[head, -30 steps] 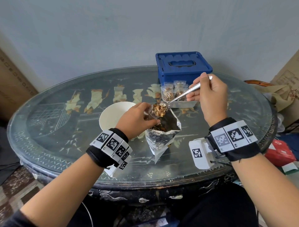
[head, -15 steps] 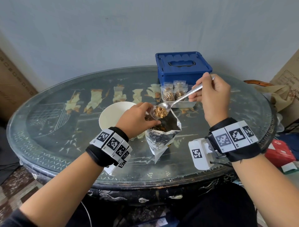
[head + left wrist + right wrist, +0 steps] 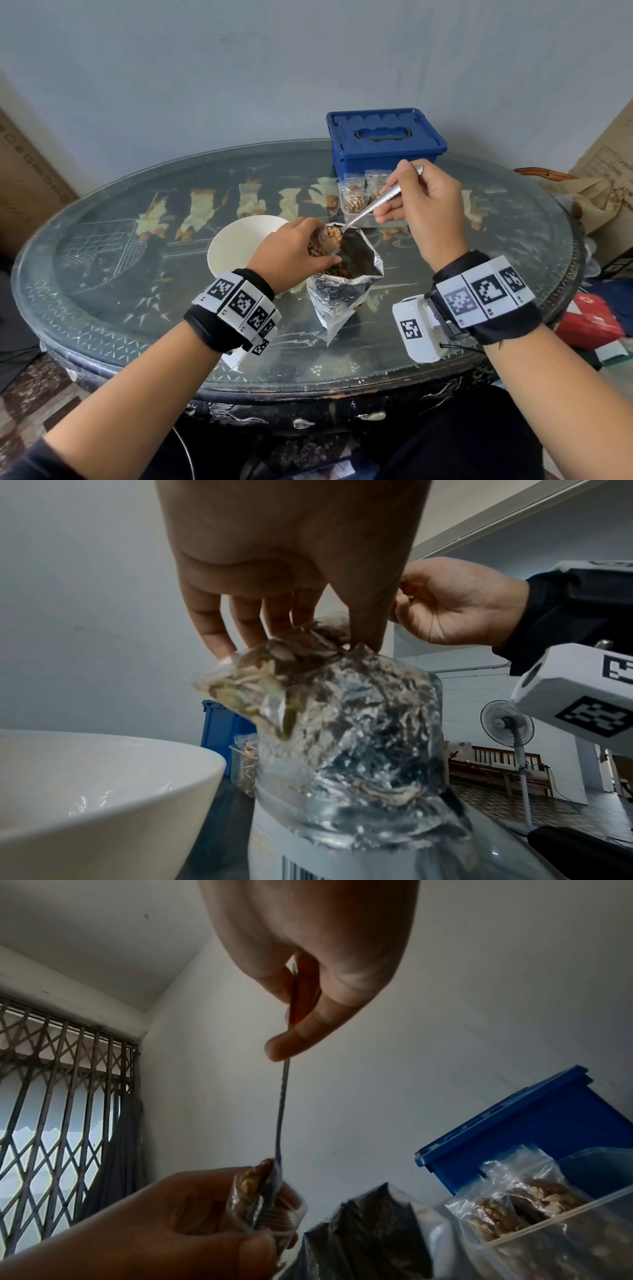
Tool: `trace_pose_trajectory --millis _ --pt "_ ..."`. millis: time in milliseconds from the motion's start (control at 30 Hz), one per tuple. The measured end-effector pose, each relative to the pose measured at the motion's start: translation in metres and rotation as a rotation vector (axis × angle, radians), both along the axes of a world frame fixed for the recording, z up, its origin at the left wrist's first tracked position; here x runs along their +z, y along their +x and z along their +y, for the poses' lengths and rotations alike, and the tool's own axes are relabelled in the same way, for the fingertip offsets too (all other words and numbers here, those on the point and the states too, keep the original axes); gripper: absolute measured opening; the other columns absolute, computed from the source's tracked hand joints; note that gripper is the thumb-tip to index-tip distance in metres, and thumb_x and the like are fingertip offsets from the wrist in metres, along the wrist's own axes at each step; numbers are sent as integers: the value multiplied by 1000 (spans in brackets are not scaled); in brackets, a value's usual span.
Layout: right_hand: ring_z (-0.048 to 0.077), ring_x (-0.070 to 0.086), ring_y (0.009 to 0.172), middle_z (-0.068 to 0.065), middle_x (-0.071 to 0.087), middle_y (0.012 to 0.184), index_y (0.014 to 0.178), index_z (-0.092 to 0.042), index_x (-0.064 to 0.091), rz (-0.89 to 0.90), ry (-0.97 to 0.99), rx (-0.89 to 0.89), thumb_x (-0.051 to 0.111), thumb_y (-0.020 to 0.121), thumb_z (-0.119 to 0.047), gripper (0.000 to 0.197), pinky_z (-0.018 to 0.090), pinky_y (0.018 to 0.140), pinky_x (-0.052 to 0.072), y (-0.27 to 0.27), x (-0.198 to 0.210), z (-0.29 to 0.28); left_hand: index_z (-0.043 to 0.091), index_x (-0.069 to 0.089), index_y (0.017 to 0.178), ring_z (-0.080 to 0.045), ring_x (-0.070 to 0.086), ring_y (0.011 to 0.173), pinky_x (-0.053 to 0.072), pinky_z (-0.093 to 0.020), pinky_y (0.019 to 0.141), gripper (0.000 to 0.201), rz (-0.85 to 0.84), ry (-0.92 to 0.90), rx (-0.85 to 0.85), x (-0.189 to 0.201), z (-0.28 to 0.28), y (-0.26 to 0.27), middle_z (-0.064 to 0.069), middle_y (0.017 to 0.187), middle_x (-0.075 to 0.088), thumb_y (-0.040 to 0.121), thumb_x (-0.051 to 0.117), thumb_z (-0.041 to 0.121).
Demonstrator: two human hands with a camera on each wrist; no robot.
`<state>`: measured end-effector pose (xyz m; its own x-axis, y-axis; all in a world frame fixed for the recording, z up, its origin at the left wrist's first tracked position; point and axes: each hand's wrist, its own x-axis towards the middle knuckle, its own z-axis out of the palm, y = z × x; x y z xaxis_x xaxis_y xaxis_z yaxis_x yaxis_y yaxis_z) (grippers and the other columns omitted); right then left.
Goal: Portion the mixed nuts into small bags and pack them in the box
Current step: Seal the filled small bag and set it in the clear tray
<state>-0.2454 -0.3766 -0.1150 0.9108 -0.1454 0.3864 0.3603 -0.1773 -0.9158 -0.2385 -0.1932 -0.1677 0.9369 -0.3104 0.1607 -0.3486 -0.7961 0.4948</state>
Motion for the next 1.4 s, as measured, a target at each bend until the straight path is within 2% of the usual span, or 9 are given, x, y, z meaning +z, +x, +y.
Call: trace_pose_trajectory --millis 267,367,467,633,767,900,1033,1167,1400 --pt "18 67 56 8 62 71 77 -11 56 -51 -76 90 46 98 -15 23 25 50 55 -1 5 8 11 50 120 -15 56 95 44 -21 81 56 33 -170 63 -6 4 -1 -2 106 60 77 70 41" --pt "18 67 55 5 62 68 76 -15 55 -107 -109 56 45 98 -15 25 26 50 55 1 9 7 10 52 118 -10 53 89 38 -12 74 53 30 -269 107 -7 6 -4 6 96 56 76 73 34" --pt "17 66 54 4 62 68 75 -17 55 -136 -108 38 44 98 -15 26 25 49 54 2 12 7 13 53 117 -8 54 89 40 -11 71 51 29 -326 132 -11 9 -5 8 95 57 75 74 34" --pt "17 65 53 5 61 69 79 -10 55 -172 -89 -10 44 99 -16 23 23 47 52 4 16 5 11 54 115 -5 52 86 37 2 67 48 -3 -368 139 -14 12 -6 9 95 57 76 74 30" --pt "18 64 51 3 60 67 76 -13 53 -199 -62 -41 44 99 -17 25 24 45 51 4 18 6 10 54 114 -2 51 81 38 1 68 46 -25 -402 136 -16 12 -7 9 92 57 76 74 27" --pt "17 64 50 3 61 64 79 -8 56 -231 -106 1 45 98 -15 23 28 46 53 2 14 13 11 55 113 -8 53 85 38 0 69 47 -36 -409 130 -18 11 -6 8 92 57 75 75 29" --pt "16 65 50 4 61 64 80 -8 56 -213 -146 45 46 97 -17 22 34 48 55 -1 11 22 8 55 114 -8 52 83 37 1 68 48 -62 -409 146 -19 10 -6 7 90 57 75 75 29" --pt "15 65 51 -1 60 65 80 -8 56 -204 -149 72 46 97 -18 21 35 49 56 -3 11 26 8 56 115 -7 54 83 37 1 67 51 -91 -401 147 -19 11 -6 6 93 59 75 74 32" --pt "11 64 52 10 62 67 81 -7 57 -237 -207 111 45 97 -17 22 34 49 56 -3 10 31 7 56 115 -8 54 85 38 1 71 50 -125 -395 140 -20 12 -8 7 96 58 75 74 32"
